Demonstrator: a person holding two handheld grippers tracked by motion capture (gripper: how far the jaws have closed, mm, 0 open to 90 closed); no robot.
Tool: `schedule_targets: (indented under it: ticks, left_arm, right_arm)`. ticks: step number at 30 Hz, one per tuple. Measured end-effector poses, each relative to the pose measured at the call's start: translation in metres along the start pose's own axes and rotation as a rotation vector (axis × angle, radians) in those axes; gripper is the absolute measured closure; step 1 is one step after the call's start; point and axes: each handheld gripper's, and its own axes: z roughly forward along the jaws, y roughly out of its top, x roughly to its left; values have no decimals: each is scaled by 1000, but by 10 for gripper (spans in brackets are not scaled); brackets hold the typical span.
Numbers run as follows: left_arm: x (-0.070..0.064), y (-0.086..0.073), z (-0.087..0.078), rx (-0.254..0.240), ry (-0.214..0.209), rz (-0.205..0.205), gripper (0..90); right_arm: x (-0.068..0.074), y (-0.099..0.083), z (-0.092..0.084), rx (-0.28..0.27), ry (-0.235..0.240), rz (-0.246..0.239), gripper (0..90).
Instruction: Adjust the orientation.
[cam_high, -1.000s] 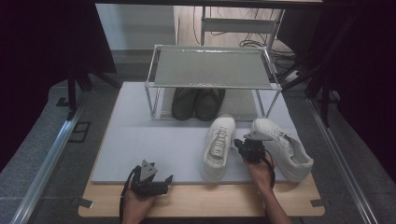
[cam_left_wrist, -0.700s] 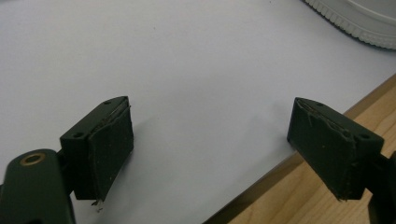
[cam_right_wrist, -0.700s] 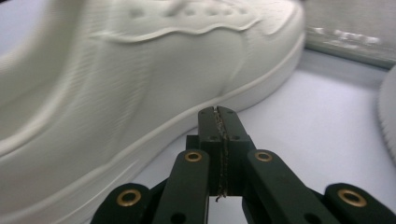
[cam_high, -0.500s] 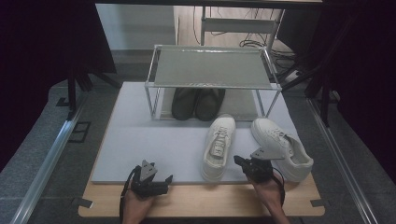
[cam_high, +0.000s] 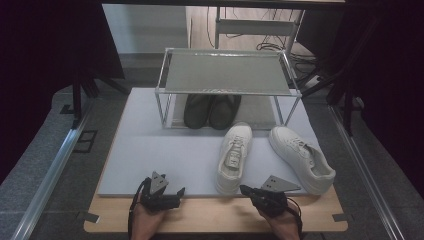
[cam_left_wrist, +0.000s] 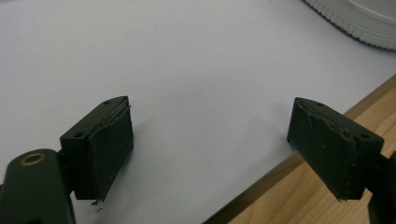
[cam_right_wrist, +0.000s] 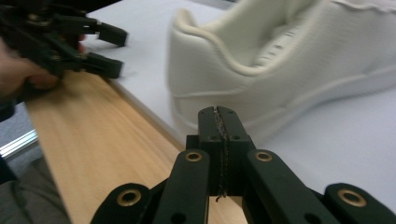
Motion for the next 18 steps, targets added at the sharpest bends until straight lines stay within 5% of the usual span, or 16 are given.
schedule_targets:
  ticks: [9,18]
  left_arm:
    - [0,0,0,0,0,0,143]
    - [0,0,0,0,-1,0,143]
  right_arm:
    - [20,8,22,6,57,-43,896]
    - [32,14,45,13,54,-95,888]
